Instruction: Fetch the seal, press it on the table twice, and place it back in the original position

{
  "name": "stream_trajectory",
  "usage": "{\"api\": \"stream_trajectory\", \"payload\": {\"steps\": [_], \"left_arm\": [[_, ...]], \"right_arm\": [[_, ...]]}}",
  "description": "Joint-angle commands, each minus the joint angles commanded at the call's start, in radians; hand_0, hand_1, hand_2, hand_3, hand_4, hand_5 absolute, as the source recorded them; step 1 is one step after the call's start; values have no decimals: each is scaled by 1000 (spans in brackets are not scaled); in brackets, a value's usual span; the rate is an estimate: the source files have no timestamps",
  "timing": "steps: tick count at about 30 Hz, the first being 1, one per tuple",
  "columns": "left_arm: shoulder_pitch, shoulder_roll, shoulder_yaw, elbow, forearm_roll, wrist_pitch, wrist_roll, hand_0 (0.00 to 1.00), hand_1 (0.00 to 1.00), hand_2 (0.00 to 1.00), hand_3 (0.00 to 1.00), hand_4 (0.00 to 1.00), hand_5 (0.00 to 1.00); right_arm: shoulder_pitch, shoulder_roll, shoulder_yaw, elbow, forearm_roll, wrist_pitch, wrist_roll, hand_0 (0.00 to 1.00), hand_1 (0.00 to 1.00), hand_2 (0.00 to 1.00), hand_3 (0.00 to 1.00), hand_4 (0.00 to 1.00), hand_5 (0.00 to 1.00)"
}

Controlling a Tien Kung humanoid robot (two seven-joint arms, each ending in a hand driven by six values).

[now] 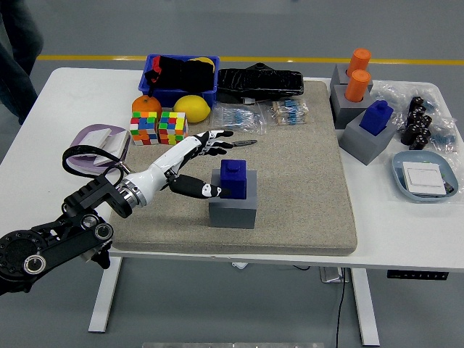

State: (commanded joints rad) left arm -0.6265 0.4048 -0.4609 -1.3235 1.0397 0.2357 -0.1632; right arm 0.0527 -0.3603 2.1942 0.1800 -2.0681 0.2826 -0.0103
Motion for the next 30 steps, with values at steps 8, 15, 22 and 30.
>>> {"api": "stream_trajectory", "payload": {"steps": [8,15,22,30], "left_arm": [[-4,-14,11,7,4,8,-4,770,772,799,913,948,2],[-5,-34,29,11,3,16,-8,697,762,798,912,947,2],[-2,-50,34,20,3,22,-11,684,751,796,905,906,2],[-11,-61,47,36,14,32,-8,676,742,791,899,874,2]], "right_arm": [[0,0,-6,0,2,0,0,783,682,660,614,776,444],[0,-2,-15,0,5,1,1,783,682,660,614,781,442],[-3,-2,-20,0,6,0,1,784,682,661,615,783,442],[-2,-1,-17,0,2,0,2,784,682,661,615,784,443]]}}
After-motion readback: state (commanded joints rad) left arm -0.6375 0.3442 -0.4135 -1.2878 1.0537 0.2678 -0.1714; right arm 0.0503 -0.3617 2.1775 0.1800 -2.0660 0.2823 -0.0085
